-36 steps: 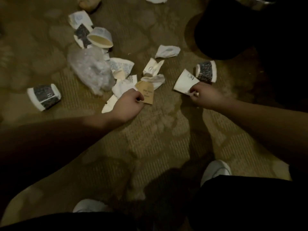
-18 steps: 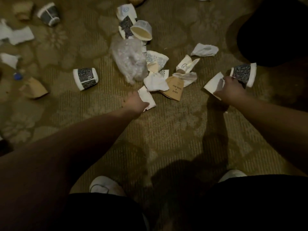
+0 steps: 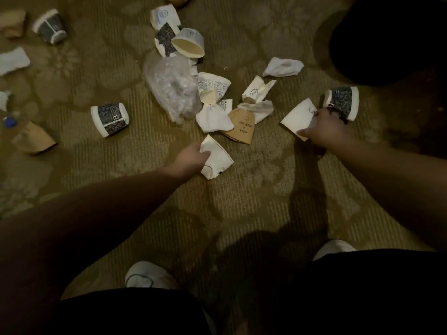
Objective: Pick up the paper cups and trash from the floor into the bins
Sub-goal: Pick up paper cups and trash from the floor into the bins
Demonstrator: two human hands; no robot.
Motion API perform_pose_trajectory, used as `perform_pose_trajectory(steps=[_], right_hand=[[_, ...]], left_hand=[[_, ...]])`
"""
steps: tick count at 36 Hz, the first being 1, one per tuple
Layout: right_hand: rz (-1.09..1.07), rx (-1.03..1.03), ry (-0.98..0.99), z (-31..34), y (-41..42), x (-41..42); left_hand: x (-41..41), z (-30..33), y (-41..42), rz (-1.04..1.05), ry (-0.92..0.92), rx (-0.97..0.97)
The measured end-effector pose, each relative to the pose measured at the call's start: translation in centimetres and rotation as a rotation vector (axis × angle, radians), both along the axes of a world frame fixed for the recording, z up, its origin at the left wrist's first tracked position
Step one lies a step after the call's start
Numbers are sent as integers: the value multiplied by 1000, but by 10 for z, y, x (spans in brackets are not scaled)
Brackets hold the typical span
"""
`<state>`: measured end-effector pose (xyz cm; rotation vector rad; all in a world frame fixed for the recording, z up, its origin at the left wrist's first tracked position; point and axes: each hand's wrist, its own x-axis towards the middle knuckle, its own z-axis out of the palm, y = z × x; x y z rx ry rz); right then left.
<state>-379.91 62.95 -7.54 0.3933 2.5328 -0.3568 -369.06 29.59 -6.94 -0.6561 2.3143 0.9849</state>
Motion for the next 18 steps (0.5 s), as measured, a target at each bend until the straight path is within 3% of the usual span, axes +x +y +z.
perform_pose_trajectory(steps=[3, 10, 18], right_hand=[[-21, 0, -8, 1, -1, -2], [-112, -92, -13, 3, -7, 4], [-97, -200, -21, 4, 1, 15]], left_hand=[[-3, 6, 4, 11, 38, 82], [-39, 19, 9, 149, 178, 45], [-63, 25, 25, 263, 141, 122]])
